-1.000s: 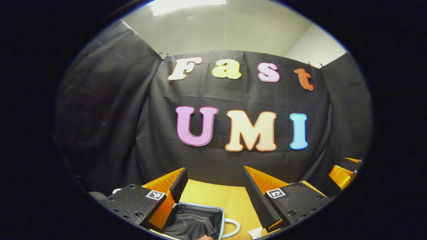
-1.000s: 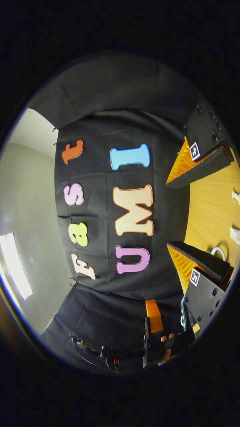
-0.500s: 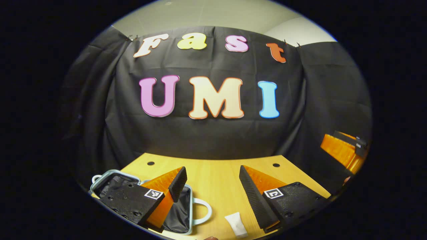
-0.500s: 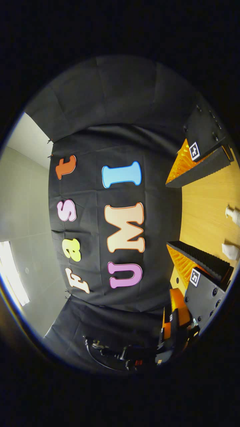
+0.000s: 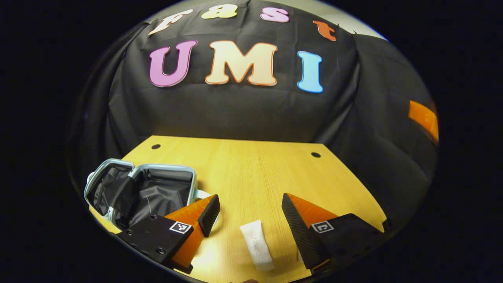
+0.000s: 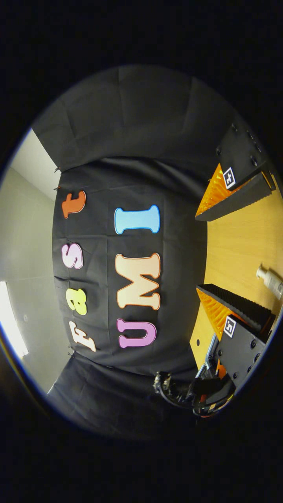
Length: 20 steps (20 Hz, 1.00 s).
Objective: First open the suitcase, pack the skin care products into it, and then close the suitcase.
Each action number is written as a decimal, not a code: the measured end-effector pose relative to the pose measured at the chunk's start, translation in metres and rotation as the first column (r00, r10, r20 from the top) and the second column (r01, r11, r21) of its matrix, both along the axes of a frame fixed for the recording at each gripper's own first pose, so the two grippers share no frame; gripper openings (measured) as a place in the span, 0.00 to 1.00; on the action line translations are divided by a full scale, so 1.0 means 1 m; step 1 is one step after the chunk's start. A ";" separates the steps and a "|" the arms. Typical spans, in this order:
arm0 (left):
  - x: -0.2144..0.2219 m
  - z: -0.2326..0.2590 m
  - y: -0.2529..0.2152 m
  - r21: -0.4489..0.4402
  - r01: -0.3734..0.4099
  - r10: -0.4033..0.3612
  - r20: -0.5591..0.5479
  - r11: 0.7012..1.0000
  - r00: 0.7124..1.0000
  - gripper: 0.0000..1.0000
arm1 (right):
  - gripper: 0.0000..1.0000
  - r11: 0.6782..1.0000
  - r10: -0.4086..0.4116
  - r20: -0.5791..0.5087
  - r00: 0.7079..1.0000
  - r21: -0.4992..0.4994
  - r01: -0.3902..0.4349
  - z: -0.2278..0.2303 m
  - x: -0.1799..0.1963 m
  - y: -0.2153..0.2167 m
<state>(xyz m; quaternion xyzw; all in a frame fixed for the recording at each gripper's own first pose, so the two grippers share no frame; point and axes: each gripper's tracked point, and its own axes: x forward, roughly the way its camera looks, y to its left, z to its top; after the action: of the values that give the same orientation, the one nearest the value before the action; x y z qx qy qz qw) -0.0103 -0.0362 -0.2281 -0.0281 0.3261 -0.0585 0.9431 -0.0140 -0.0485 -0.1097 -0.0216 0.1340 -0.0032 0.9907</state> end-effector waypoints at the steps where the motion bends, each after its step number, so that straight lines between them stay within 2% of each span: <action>1: -0.001 -0.011 -0.003 0.004 0.003 -0.002 -0.022 1.000 1.000 0.95 | 1.00 1.000 -0.005 -0.003 1.000 -0.007 0.005 -0.001 -0.003 -0.005; 8: -0.022 -0.079 -0.018 0.005 0.015 -0.014 -0.194 1.000 0.981 0.94 | 1.00 0.998 -0.060 -0.026 0.998 -0.031 0.059 -0.007 -0.014 -0.040; 17: -0.060 -0.148 -0.011 0.039 0.004 0.011 -0.385 0.999 0.923 0.95 | 1.00 0.997 -0.065 -0.071 0.995 -0.046 0.062 -0.022 -0.017 -0.045; 19: -0.055 -0.147 -0.004 0.088 0.031 0.001 -0.350 0.996 0.937 0.88 | 1.00 0.997 -0.064 -0.076 0.995 -0.045 0.060 -0.024 -0.016 -0.042; 20: -0.058 -0.149 -0.003 0.107 0.045 -0.004 -0.353 0.993 0.936 0.75 | 1.00 0.997 -0.062 -0.078 0.995 -0.044 0.059 -0.025 -0.015 -0.040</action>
<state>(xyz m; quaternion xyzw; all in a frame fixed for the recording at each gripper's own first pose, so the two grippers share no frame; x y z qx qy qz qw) -0.0683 -0.0392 -0.3770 0.0197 0.4928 -0.0455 0.8687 -0.0291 -0.0882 -0.1348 -0.0381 0.1736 -0.0350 0.9835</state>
